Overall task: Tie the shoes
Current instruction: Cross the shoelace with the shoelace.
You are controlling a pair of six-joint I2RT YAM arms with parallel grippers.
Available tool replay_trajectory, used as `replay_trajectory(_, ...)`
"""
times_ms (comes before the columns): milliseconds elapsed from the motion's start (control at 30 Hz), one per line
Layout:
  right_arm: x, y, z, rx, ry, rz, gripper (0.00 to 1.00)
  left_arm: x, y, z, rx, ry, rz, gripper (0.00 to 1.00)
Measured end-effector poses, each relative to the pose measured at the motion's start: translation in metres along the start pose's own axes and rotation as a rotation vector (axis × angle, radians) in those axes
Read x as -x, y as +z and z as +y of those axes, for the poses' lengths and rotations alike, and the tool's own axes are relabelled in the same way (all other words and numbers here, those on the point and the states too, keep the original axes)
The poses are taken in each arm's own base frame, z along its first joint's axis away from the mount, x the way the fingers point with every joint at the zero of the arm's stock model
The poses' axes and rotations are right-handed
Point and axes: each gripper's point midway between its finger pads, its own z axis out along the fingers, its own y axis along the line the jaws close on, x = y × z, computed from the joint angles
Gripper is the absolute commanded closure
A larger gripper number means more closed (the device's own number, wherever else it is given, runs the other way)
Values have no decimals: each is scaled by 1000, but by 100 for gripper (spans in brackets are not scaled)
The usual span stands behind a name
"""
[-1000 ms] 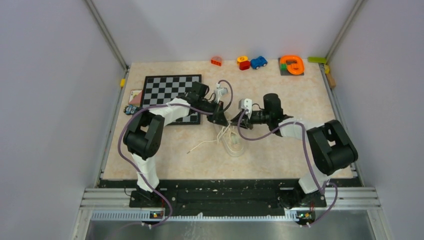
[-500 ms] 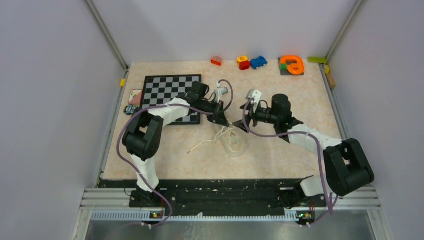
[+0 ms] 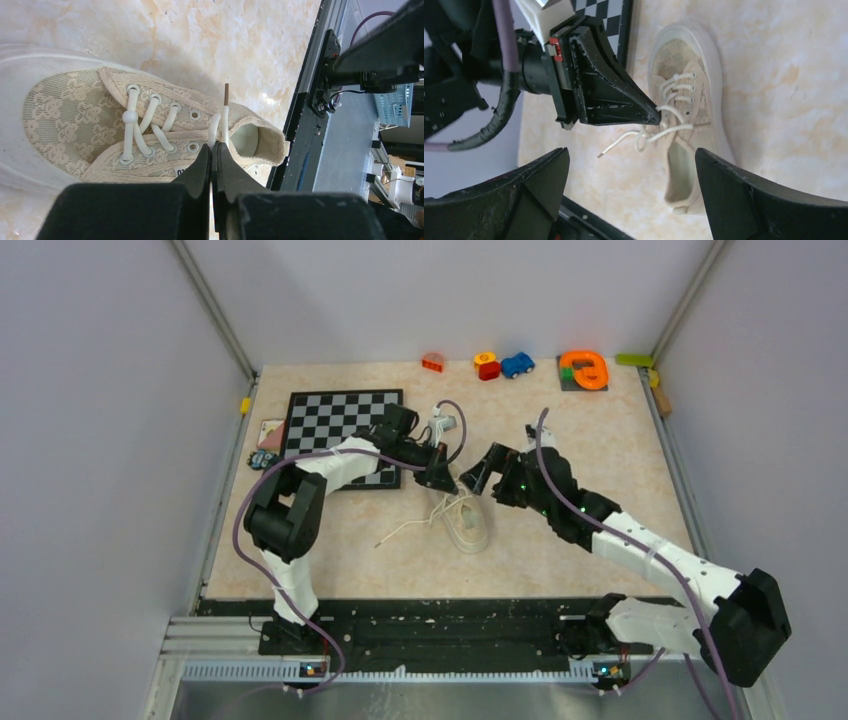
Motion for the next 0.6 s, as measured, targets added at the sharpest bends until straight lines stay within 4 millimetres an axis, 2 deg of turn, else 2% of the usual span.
replay_trajectory(133, -11, -2, 12, -133, 226, -8, 2, 0, 0, 2, 12, 0, 0, 100)
replay_trajectory(167, -14, -3, 17, -151, 256, -10, 10, -1, 0, 3, 16, 0, 0, 100)
replay_trajectory(233, -22, -6, 32, -182, 308, -9, 43, -1, 0, 4, 22, 1, 0, 100)
replay_trajectory(267, -24, -6, 38, -188, 328, -12, 49, -1, 0, 4, 25, 2, 0, 100)
replay_trajectory(333, -28, -5, 47, -194, 381, -28, 49, -1, 0, 6, 36, 3, 0, 100)
replay_trajectory(400, -32, -1, 47, -218, 426, -47, 50, -2, 0, 7, 42, 3, 0, 100)
replay_trajectory(500, -43, 11, 37, -289, 453, -68, 56, -3, 1, 7, 43, 3, 0, 100)
replay_trajectory(600, -63, 23, 27, -372, 448, -60, 57, -4, 1, 7, 42, -1, 2, 100)
